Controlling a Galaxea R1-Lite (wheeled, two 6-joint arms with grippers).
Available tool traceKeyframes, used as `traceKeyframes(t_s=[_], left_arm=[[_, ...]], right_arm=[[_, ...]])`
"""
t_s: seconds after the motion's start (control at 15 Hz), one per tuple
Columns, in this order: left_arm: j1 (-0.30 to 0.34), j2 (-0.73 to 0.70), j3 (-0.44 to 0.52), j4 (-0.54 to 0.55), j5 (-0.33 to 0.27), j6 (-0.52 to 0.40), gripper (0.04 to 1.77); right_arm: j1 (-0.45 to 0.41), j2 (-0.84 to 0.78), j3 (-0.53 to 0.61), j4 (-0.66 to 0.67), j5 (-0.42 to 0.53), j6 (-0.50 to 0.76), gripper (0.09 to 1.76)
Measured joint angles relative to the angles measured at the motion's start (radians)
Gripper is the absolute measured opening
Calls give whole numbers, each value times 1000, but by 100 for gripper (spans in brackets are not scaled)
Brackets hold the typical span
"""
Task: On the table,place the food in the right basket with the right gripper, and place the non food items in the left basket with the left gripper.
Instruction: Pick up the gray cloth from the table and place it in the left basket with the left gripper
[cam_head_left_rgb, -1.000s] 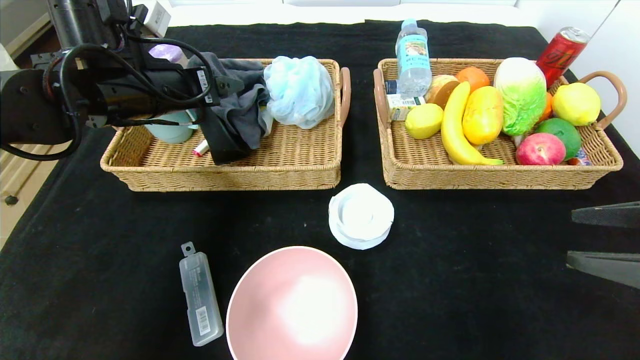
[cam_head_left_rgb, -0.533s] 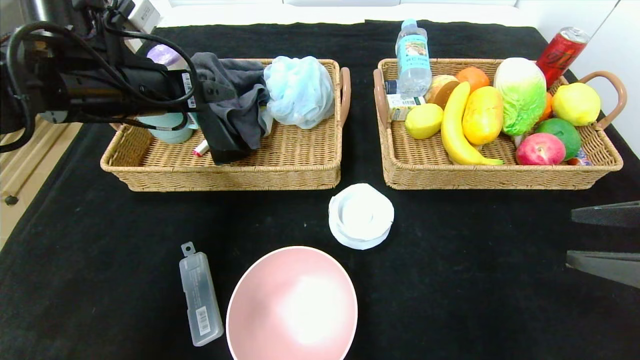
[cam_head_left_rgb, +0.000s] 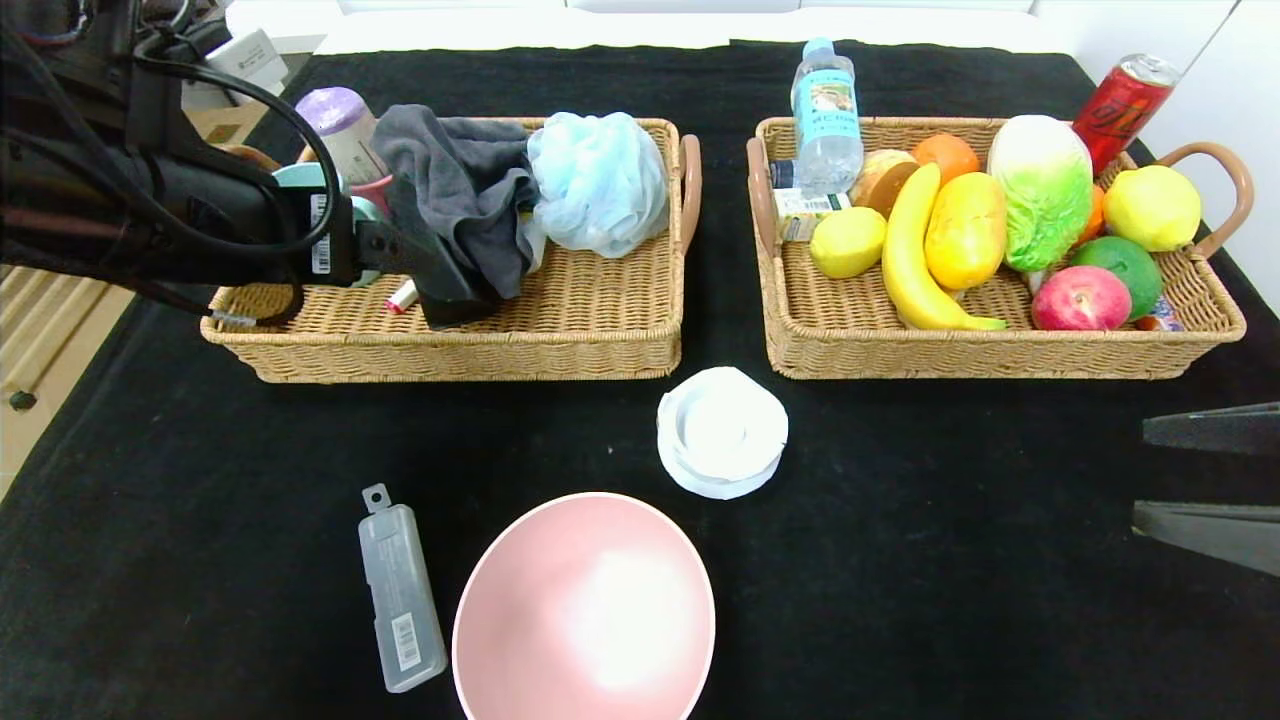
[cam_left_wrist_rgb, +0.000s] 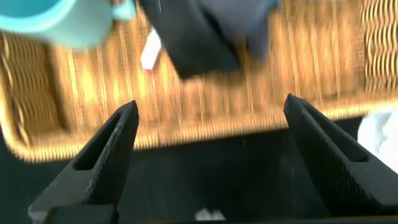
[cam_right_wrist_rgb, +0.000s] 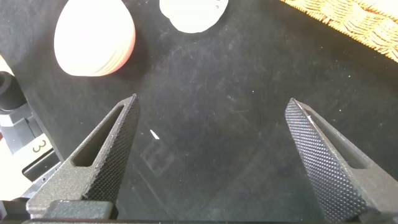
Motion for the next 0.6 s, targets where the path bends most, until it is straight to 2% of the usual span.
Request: traceKeyframes(t_s=[0.27, 0.6], left_arm=[[-36, -54, 19, 162, 31, -60, 170], [-98, -82, 32, 332, 90, -227, 171]], right_arm=[[2, 0, 2, 1, -1, 0, 171], [4, 3, 5, -1, -1, 0, 171]])
